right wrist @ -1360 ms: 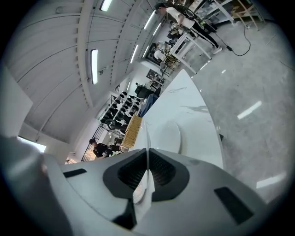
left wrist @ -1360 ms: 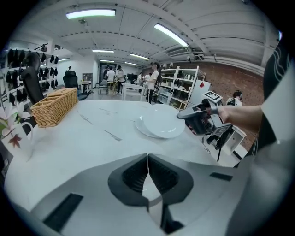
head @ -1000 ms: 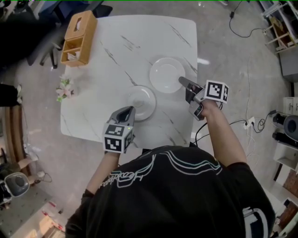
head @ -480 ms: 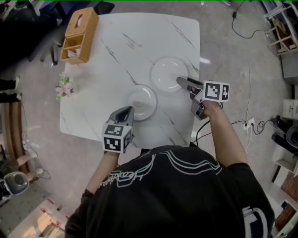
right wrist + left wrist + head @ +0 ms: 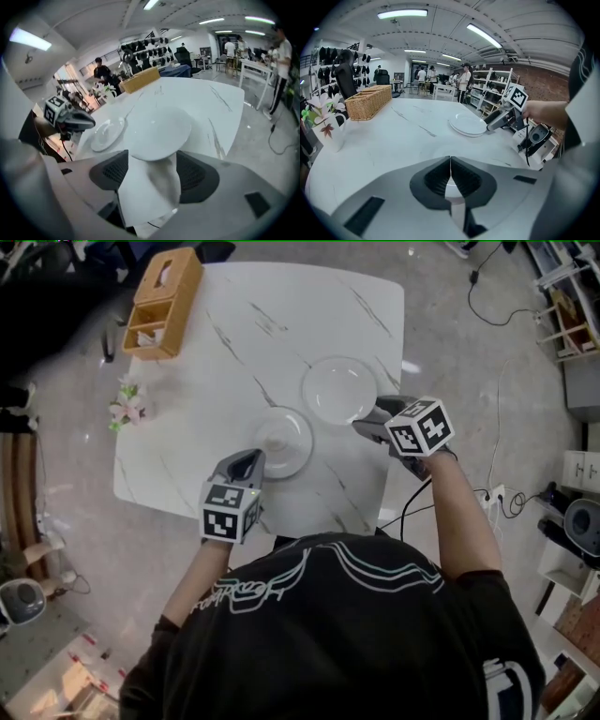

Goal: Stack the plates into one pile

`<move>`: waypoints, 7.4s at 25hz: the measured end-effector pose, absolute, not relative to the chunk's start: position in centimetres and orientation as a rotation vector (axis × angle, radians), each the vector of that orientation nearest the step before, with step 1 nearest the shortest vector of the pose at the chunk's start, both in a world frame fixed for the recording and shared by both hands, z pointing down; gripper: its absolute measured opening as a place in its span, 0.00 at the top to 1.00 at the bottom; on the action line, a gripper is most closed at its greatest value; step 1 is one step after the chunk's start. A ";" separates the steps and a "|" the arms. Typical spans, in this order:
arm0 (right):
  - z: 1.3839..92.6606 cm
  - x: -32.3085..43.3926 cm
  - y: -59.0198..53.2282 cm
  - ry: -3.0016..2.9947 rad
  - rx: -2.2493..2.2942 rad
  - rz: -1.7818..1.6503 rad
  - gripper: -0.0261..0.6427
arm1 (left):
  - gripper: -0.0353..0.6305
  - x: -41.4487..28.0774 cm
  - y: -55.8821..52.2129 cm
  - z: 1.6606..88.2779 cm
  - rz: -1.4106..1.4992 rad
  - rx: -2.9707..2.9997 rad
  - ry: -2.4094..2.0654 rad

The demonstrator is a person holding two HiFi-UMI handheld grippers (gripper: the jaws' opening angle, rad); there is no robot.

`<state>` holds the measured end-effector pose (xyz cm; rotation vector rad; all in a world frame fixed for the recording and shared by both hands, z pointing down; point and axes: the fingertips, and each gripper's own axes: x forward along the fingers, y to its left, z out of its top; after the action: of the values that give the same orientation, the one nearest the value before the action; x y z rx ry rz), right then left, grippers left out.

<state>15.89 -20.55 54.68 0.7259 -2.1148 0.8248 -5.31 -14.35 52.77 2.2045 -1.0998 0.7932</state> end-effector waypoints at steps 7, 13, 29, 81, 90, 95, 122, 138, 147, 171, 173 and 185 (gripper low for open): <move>54.5 16.7 -20.3 -1.964 0.724 0.557 0.48 | 0.91 -6.4 -14.5 52.7 0.804 2.200 -1.124; 50.9 12.6 -18.5 -2.177 0.785 0.713 0.48 | 0.91 -7.2 -13.8 52.7 0.829 2.206 -1.128; 52.8 4.6 -14.2 -2.246 0.722 0.836 0.49 | 0.91 -9.1 -13.2 54.9 0.952 2.232 -1.091; 51.9 7.7 -15.5 -2.298 0.952 1.959 0.90 | 0.91 -7.3 -15.3 51.5 0.894 2.259 -1.079; 50.5 13.6 -18.2 -2.297 1.146 1.981 0.90 | 0.91 -2.4 -15.2 49.7 0.901 2.339 -0.983; 50.9 16.2 -20.5 -2.283 1.230 2.008 0.90 | 0.91 -1.3 -15.6 49.8 0.902 2.339 -0.960; 52.7 14.8 -20.9 -2.285 0.895 1.508 0.56 | 0.91 -1.3 -16.4 50.9 0.931 2.311 -0.947; 55.9 15.5 -18.4 -1.828 0.645 0.673 0.53 | 0.91 -2.6 -15.0 50.8 0.918 2.334 -0.946; 54.1 15.0 -16.8 -1.865 0.713 0.721 0.53 | 0.91 -3.8 -13.0 49.9 0.882 2.352 -0.936; 30.2 4.7 -0.8 -2.850 1.179 0.382 0.92 | 0.91 -3.8 -2.5 31.9 0.189 2.728 -0.594; 30.2 5.0 -0.3 -2.855 1.211 0.383 0.92 | 0.91 -3.9 -2.2 31.9 0.169 2.742 -0.597; 34.6 6.1 0.6 -2.799 1.327 0.492 0.92 | 0.91 -3.4 -0.9 36.4 0.315 2.726 -0.533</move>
<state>6.11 0.61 34.59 1.3270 -2.7988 0.4920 -3.38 -0.88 36.39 2.7255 -0.5333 0.3153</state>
